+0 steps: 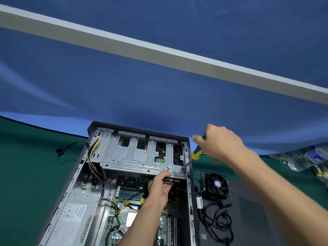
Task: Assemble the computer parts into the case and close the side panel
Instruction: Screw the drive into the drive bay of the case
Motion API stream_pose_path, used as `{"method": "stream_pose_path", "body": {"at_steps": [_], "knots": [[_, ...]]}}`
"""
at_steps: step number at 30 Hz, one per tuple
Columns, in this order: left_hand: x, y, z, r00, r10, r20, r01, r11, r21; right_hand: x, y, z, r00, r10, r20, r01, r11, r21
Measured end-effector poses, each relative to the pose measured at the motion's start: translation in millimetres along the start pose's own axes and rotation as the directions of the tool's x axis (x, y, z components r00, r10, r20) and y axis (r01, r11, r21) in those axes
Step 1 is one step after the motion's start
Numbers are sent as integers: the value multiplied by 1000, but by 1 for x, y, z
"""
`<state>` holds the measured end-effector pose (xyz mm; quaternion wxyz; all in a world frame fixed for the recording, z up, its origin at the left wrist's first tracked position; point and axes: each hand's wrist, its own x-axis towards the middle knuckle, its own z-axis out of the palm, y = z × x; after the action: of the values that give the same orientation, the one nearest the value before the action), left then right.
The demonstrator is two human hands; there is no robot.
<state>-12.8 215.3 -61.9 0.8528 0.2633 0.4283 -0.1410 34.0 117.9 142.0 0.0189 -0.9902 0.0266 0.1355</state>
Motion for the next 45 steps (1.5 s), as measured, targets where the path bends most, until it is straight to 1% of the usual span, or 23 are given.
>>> {"method": "stream_pose_path", "body": {"at_steps": [2, 5, 6, 9, 12, 15, 16, 18, 19, 21, 22, 25, 26, 29, 32, 33, 35, 36, 39, 40, 42, 43, 45], "knots": [[0, 1, -1, 1000, 10, -12, -10, 1000, 24, -1, 0, -2, 993, -31, 111, 18, 993, 112], [0, 1, -1, 1000, 2, -6, -2, 999, 39, 0, 4, -1, 1000, 6, -23, -5, 1000, 28], [0, 1, -2, 1000, 3, -5, -3, 999, 47, 0, 5, -1, 999, 17, -30, -17, 1000, 16], [-1, 1, -2, 1000, 6, 1, -6, 999, 53, 0, 6, -1, 995, -15, 95, 5, 995, 100], [0, 1, -2, 1000, -3, 7, 3, 999, 52, 0, 7, -1, 1000, 11, -11, -10, 999, 33], [0, 2, -2, 1000, 2, 15, -3, 998, 56, 1, 5, -2, 991, -27, 132, 4, 985, 173], [0, 2, -3, 1000, 4, 17, -5, 998, 56, 0, 5, -2, 991, -35, 126, 15, 987, 160], [1, 1, -3, 1000, 7, 21, -8, 999, 49, 1, 5, -2, 1000, -1, 15, 0, 998, 66], [1, 1, -3, 1000, 9, 19, -10, 999, 49, 1, 6, -2, 1000, 14, 13, -15, 998, 67], [1, 1, -3, 1000, 14, 17, -15, 998, 63, 0, 4, -4, 990, -2, 144, -22, 986, 166], [1, 2, -3, 1000, 15, 15, -16, 997, 72, 0, 3, -4, 984, -9, 177, -23, 983, 180], [2, 1, -4, 1000, 5, 23, -7, 997, 72, 0, 4, -1, 1000, 21, 20, -23, 994, 108], [2, 1, -4, 1000, 5, 22, -7, 997, 71, 0, 5, -1, 1000, 20, 20, -23, 992, 127], [1, 3, -4, 1000, 10, 17, -11, 997, 73, -2, 3, 0, 990, -18, 141, -20, 965, 262], [2, 3, -4, 1000, 8, 28, -10, 998, 66, -1, 2, 2, 1000, 6, -16, -3, 984, 176], [2, 3, -4, 999, 13, 32, -15, 998, 67, -2, 2, 2, 1000, 4, -18, -1, 982, 189], [2, 3, -4, 999, 23, 38, -26, 997, 70, -3, -2, 1, 996, -32, 85, 7, 959, 283], [2, 2, -5, 999, 26, 36, -28, 997, 71, -5, -3, 1, 994, -46, 99, 17, 960, 280], [5, 2, -6, 999, 27, 36, -29, 998, 57, -5, -5, 6, 994, -64, -84, 71, 993, 89], [5, 1, -6, 999, 29, 35, -31, 998, 57, -5, -6, 7, 994, -76, -81, 81, 995, 63], [4, 2, -6, 999, 34, 35, -36, 997, 62, -5, -10, 7, 994, -108, 19, 105, 989, 99], [4, 2, -6, 999, 35, 36, -37, 997, 62, -3, -10, 7, 993, -114, 36, 110, 988, 104], [6, 2, -6, 999, 34, 38, -36, 997, 64, 0, -10, 6, 994, -102, -25, 104, 993, 63]]}}
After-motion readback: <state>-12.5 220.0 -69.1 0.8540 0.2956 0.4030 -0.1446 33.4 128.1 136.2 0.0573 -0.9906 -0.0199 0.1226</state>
